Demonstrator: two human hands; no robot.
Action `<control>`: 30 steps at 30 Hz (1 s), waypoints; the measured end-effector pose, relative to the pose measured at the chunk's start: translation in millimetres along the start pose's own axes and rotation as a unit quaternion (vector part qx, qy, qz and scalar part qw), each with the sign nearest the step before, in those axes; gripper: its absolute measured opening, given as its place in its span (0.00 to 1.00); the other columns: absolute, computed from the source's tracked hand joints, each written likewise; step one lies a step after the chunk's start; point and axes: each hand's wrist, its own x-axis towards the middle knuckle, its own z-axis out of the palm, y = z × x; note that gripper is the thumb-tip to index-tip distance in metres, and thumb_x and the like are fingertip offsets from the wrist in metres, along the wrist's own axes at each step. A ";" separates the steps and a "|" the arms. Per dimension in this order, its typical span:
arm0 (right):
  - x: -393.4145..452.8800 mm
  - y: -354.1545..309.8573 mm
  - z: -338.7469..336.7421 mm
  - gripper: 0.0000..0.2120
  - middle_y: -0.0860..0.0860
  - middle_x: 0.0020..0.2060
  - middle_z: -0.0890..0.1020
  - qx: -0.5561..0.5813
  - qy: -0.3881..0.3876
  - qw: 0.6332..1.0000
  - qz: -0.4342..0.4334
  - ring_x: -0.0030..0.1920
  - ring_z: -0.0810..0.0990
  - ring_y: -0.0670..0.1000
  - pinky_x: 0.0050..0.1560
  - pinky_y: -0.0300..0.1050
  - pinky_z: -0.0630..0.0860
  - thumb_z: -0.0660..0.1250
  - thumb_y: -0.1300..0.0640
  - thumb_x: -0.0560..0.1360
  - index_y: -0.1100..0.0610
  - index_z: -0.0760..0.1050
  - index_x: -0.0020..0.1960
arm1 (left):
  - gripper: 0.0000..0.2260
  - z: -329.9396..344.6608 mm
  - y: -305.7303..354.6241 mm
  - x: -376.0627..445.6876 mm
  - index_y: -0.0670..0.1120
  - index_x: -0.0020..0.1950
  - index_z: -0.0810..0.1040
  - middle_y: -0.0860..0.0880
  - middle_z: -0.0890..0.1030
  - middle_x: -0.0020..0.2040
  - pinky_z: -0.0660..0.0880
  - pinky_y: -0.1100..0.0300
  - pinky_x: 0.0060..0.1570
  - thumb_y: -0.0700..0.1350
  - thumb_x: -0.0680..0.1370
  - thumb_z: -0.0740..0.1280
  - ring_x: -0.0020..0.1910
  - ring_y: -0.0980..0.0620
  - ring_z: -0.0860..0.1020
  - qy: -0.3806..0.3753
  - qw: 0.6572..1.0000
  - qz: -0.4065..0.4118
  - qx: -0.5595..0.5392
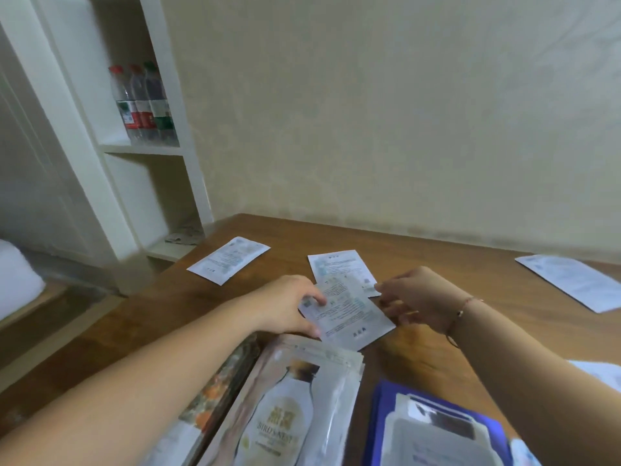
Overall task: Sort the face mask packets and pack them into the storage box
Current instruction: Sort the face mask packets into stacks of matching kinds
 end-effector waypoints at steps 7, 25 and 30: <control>-1.7 -6.9 23.7 0.11 0.57 0.43 0.85 -0.093 -0.031 0.995 -0.003 0.38 0.84 0.54 0.31 0.43 0.75 0.73 0.57 0.73 0.61 0.78 0.53 | 0.28 1.9 -5.0 -0.7 0.56 0.67 0.76 0.60 0.74 0.61 0.70 0.53 0.66 0.56 0.69 0.78 0.62 0.59 0.71 -0.001 0.999 0.012 -0.041; -32.4 24.7 -78.2 0.19 0.44 0.61 0.80 -0.084 0.168 0.879 -0.437 0.70 0.69 0.39 0.67 0.38 0.69 0.70 0.70 0.73 0.46 0.84 0.39 | 0.18 -24.4 94.2 10.4 0.44 0.67 0.76 0.44 0.84 0.54 0.80 0.57 0.42 0.36 0.77 0.69 0.48 0.47 0.83 -0.055 0.763 -0.127 -0.631; -30.7 42.7 -95.1 0.14 0.56 0.60 0.80 0.313 -0.002 0.939 -0.141 0.54 0.83 0.60 0.45 0.53 0.80 0.61 0.55 0.82 0.55 0.72 0.67 | 0.27 -8.3 116.3 18.2 0.45 0.71 0.71 0.45 0.85 0.54 0.81 0.50 0.51 0.32 0.75 0.71 0.53 0.45 0.84 -0.019 0.769 -0.130 -0.625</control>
